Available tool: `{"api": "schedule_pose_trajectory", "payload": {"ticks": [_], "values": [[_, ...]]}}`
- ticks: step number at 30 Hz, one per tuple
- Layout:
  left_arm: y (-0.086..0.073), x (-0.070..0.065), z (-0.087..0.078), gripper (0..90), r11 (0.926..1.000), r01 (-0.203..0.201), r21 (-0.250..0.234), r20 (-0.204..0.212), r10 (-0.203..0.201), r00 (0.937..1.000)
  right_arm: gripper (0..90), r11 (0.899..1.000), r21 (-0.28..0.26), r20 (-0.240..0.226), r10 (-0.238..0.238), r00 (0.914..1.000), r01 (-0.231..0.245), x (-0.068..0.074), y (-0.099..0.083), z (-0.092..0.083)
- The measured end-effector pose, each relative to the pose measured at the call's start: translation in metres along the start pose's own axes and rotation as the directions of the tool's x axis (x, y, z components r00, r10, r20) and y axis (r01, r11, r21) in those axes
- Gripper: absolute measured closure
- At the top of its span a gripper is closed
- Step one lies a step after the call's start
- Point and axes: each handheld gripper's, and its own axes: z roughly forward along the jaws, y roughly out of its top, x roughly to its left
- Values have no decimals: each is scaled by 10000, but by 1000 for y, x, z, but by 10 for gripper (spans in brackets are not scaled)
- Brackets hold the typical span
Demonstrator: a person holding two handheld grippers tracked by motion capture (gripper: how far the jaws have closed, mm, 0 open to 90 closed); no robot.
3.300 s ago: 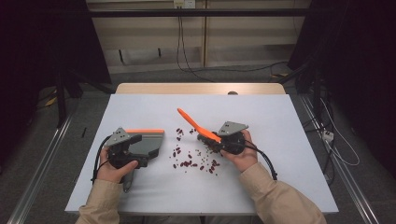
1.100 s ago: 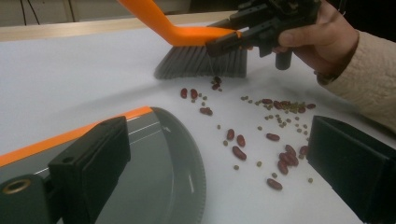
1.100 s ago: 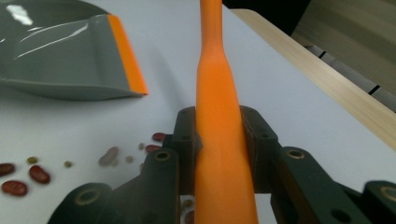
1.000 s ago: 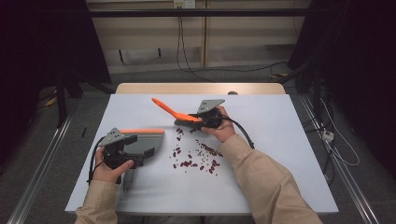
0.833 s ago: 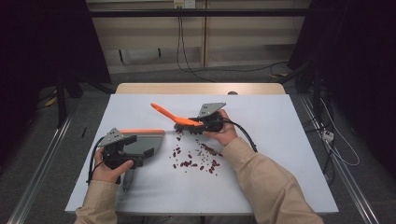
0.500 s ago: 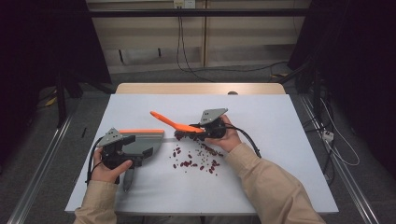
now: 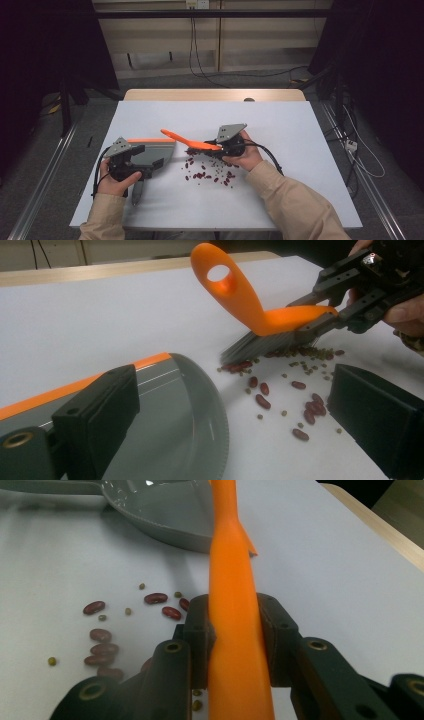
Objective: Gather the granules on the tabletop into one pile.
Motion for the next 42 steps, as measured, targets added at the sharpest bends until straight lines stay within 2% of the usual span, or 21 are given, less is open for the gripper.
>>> {"api": "schedule_pose_trajectory", "payload": {"ticks": [17, 25, 29, 32, 36, 40, 42], "values": [[0, -1, 1, 62, 9999, -116, 91, 43, 116, 9999, 706, 10000, 61, -76, 60, 10000, -60, 15, 0, -7], [-1, -1, 2, 62, 9999, -124, 111, 58, 123, 9999, 710, 9997, -46, -5, 237, 9997, -237, 12, 2, -10], [0, -1, 1, 62, 9999, -97, 71, 78, 96, 9999, 710, 9986, -351, 132, 409, 9991, -404, 6, 6, -10], [0, -1, 1, 62, 9999, -141, 98, 70, 141, 9999, 710, 9983, -456, 340, 387, 9987, -371, 1, 11, -5], [-1, -1, -1, 62, 9999, -90, 59, 43, 90, 10000, 710, 9978, -521, 391, 440, 9983, -419, -7, 18, 8], [-1, 2, -2, 62, 10000, -33, 55, -21, 33, 10000, 710, 9994, -242, 477, 269, 9985, -257, -13, 22, 24], [-2, 2, -3, 62, 10000, -35, 75, -46, 36, 10000, 711, 9997, -98, 328, 235, 9992, -232, -13, 22, 29]]}}
